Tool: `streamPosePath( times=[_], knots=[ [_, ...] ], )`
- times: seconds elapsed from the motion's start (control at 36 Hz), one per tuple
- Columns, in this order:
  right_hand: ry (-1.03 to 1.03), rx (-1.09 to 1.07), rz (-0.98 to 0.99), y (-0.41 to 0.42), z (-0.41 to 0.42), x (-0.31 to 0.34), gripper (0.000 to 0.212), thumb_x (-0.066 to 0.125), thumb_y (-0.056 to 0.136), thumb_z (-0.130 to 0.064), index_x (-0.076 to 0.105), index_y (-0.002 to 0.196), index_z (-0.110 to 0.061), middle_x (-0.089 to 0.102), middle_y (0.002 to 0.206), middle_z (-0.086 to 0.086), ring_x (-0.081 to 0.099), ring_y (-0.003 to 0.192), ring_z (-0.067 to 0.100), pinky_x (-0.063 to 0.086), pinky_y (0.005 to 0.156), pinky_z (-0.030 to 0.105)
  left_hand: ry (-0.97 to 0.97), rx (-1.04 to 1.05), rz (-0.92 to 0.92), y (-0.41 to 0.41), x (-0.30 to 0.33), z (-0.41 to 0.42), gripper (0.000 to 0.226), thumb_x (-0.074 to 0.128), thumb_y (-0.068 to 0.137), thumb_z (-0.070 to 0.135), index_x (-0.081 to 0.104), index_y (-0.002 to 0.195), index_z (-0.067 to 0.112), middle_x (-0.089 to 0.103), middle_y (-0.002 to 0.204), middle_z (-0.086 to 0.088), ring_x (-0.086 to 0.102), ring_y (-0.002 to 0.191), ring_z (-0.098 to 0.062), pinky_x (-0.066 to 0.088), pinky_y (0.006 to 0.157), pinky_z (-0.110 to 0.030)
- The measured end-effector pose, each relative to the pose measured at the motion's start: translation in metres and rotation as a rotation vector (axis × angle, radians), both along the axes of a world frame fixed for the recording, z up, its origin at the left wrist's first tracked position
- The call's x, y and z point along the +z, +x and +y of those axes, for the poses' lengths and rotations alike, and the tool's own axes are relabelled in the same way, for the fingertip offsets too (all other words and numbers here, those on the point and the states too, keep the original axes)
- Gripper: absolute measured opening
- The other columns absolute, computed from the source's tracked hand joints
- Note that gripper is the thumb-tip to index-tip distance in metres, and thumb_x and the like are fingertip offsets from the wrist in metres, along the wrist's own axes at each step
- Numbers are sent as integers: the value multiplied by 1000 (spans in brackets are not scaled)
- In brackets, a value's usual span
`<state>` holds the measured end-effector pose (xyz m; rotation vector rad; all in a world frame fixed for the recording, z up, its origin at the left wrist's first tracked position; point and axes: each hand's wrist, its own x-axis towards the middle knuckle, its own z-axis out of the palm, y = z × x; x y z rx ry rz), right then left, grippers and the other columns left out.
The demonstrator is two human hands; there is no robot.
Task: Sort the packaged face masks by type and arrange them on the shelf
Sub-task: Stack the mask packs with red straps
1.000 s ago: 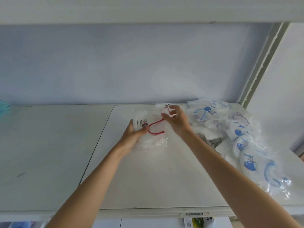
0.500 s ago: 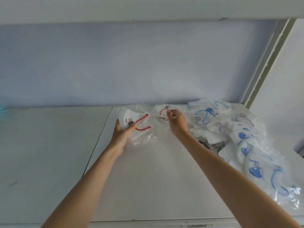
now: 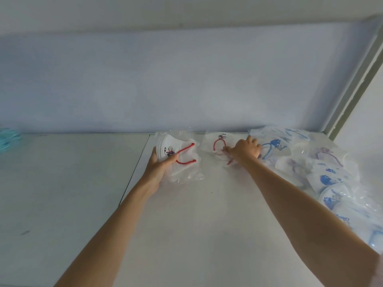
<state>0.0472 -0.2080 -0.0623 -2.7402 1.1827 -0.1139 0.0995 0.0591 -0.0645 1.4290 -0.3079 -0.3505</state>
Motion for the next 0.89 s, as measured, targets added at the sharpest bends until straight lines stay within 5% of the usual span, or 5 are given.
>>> streamPosePath(
  times=[0.19,0.39,0.58,0.75,0.89],
  knots=[
    [160,90,-375,-19,-5,-5,43,67,86,-32,62,122,-11,52,126,11,46,119,29,39,96,34,52,-7,-50,17,-6,7,64,85,71,33,54,124,13,66,121,-12,65,111,-31,49,97,-55],
    [670,-2,-835,-48,-3,3,21,72,79,-6,68,100,-9,69,84,5,59,69,15,44,63,24,45,12,-70,13,-7,4,60,81,73,27,55,123,10,67,120,-11,65,112,-28,48,100,-53],
    [1010,47,-986,-78,-3,30,14,62,86,1,66,96,-9,66,83,2,63,75,16,52,68,25,59,25,-62,10,-10,-6,62,83,69,35,54,120,15,67,118,-7,66,108,-25,51,96,-51],
    [995,223,-984,-92,3,50,30,61,82,11,63,106,-8,69,74,3,57,52,10,41,49,18,64,18,-88,-8,-6,-18,38,71,86,16,48,116,15,64,110,-1,64,97,-12,51,71,-17],
    [926,323,-893,-80,29,53,28,65,80,11,62,104,-2,63,64,5,51,44,7,35,46,17,62,-45,-113,-23,-6,-31,31,69,88,18,49,111,25,64,106,2,64,94,-11,51,76,-21]
  ],
)
